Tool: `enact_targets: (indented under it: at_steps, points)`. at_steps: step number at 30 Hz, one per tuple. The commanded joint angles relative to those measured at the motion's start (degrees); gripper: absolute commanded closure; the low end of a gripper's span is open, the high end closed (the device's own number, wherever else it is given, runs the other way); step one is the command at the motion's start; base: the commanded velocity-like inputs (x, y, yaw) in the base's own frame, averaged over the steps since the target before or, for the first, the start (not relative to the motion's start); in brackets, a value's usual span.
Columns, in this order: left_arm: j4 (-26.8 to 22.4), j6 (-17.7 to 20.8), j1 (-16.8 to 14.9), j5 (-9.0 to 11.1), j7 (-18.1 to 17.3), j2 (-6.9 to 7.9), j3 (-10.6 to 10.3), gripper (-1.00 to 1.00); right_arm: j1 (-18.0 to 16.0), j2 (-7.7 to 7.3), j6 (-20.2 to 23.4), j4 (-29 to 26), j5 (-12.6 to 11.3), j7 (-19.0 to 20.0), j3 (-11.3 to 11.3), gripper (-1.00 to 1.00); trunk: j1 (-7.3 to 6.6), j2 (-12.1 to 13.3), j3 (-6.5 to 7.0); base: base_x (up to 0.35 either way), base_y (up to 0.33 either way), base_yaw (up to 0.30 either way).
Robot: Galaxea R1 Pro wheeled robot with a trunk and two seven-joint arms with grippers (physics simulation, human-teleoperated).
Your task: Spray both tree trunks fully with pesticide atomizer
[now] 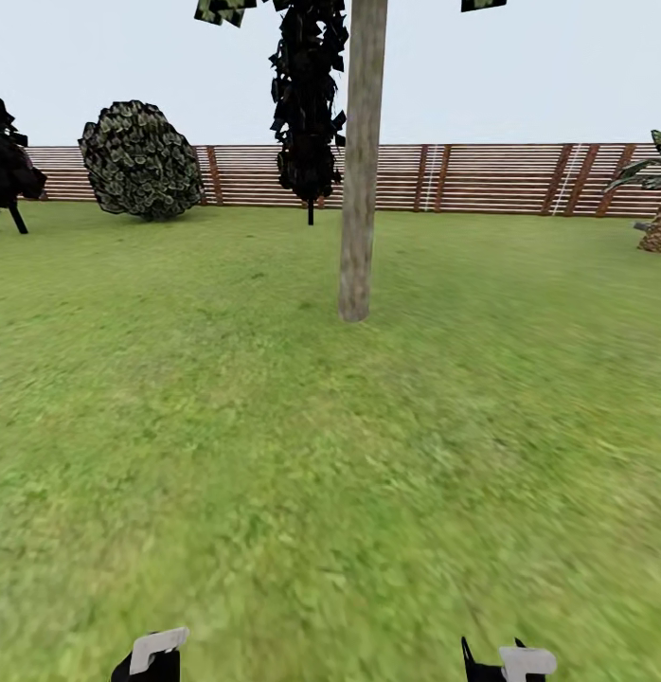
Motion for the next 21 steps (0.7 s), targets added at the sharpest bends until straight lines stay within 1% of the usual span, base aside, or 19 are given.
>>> enact_targets:
  at_steps: [1, 5, 13, 21]
  points:
    - [0.0, -0.2, 0.0, 0.1, 0.0, 0.00, 0.0, 1.00, 0.0, 0.02, -0.2, 0.0, 0.2, -0.1, -0.2, -1.00, 0.03, 0.0, -0.05, 0.338, 0.000, 0.000]
    - [0.0, -0.2, 0.0, 0.1, 0.0, 0.00, 0.0, 1.00, 0.0, 0.02, -0.2, 0.0, 0.1, -0.1, -0.1, -1.00, 0.03, 0.0, -0.05, 0.338, 0.000, -0.096]
    - [0.0, -0.2, 0.0, 0.1, 0.0, 0.00, 0.0, 1.00, 0.0, 0.02, -0.2, 0.1, 0.0, -0.1, -0.2, -1.00, 0.03, 0.0, -0.05, 0.338, 0.000, -0.250]
    - [0.0, -0.2, 0.0, 0.2, 0.0, 0.00, 0.0, 1.00, 0.0, 0.02, -0.2, 0.1, 0.3, 0.3, -0.1, -1.00, 0.03, 0.0, -0.05, 0.338, 0.000, -0.037]
